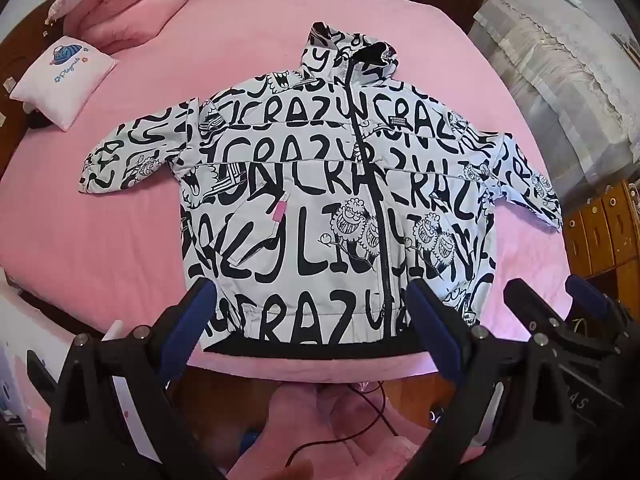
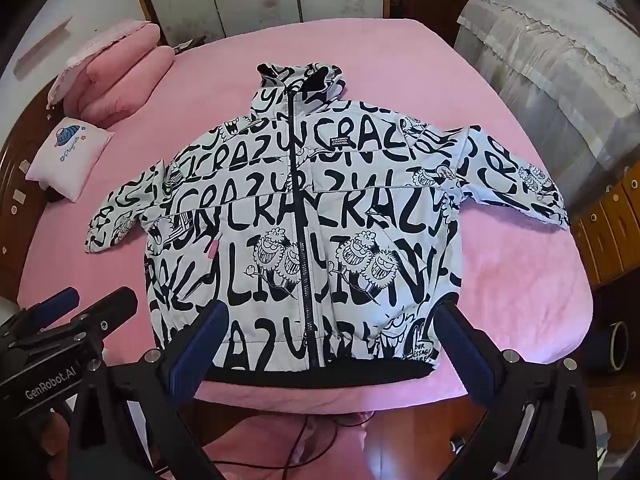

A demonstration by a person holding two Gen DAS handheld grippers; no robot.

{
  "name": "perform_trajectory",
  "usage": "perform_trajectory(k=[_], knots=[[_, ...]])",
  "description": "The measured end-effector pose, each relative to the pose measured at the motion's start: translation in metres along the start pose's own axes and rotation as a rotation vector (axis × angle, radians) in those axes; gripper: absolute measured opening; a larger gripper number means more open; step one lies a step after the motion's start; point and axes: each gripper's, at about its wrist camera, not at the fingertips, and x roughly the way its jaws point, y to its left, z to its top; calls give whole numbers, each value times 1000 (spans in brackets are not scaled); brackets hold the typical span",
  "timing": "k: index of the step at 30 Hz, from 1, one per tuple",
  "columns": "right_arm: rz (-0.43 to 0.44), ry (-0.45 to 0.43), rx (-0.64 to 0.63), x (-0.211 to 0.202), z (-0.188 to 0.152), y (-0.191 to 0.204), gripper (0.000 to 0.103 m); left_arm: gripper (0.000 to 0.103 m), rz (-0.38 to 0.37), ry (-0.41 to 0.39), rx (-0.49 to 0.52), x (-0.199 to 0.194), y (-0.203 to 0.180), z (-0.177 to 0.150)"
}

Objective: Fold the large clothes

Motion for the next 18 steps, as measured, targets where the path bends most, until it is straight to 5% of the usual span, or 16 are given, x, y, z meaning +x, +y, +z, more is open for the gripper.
perform_trajectory(k=[18], knots=[[-6,-5,8,-2,3,-3,103,94,1,-3,-1,0,-2,2]])
